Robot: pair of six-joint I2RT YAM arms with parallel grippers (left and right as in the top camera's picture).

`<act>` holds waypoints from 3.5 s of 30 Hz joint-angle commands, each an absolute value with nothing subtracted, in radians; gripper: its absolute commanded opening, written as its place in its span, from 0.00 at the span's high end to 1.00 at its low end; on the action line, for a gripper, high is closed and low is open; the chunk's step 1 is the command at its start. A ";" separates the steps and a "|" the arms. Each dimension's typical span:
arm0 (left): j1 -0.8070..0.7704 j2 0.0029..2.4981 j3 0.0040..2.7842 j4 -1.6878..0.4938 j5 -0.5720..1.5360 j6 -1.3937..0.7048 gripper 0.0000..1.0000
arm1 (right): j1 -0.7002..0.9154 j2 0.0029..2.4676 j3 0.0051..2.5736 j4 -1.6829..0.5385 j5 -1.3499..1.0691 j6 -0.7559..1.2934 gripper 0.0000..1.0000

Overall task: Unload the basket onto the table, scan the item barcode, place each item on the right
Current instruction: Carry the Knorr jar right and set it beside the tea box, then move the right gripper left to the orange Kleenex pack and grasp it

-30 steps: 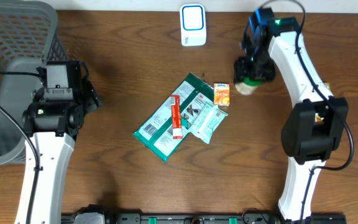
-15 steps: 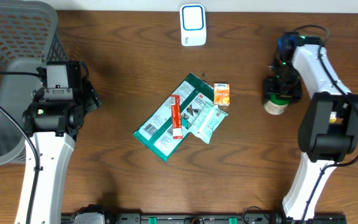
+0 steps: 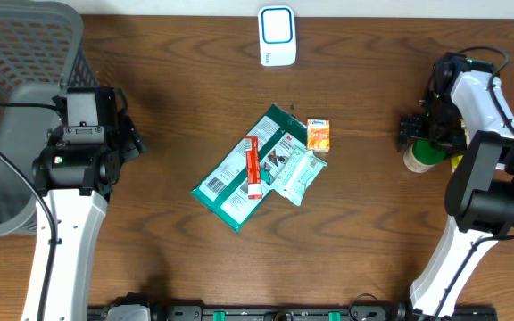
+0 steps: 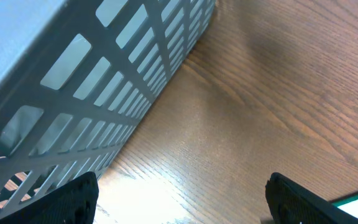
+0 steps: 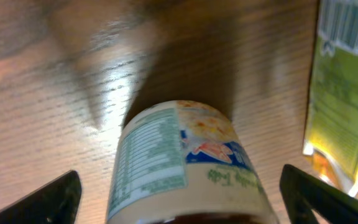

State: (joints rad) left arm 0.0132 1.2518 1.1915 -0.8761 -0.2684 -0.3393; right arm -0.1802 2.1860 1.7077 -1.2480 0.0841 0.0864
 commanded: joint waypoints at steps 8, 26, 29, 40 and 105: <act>0.019 1.248 1.202 -0.878 -0.281 -0.331 0.13 | -0.182 2.161 1.852 -1.345 0.031 0.081 0.01; 0.019 1.248 1.202 -0.878 -0.281 -0.331 0.13 | -0.074 2.160 1.791 -1.362 -0.234 -0.070 0.78; 0.019 1.248 1.202 -0.878 -0.281 -0.331 0.13 | -0.057 2.160 1.691 -1.270 -0.074 0.001 0.79; 0.019 1.248 1.202 -0.878 -0.281 -0.331 0.13 | -0.081 2.160 1.562 -1.126 0.343 0.141 0.87; 0.019 1.248 1.202 -0.878 -0.281 -0.331 0.13 | 0.121 2.160 1.557 -0.803 -0.498 0.269 0.63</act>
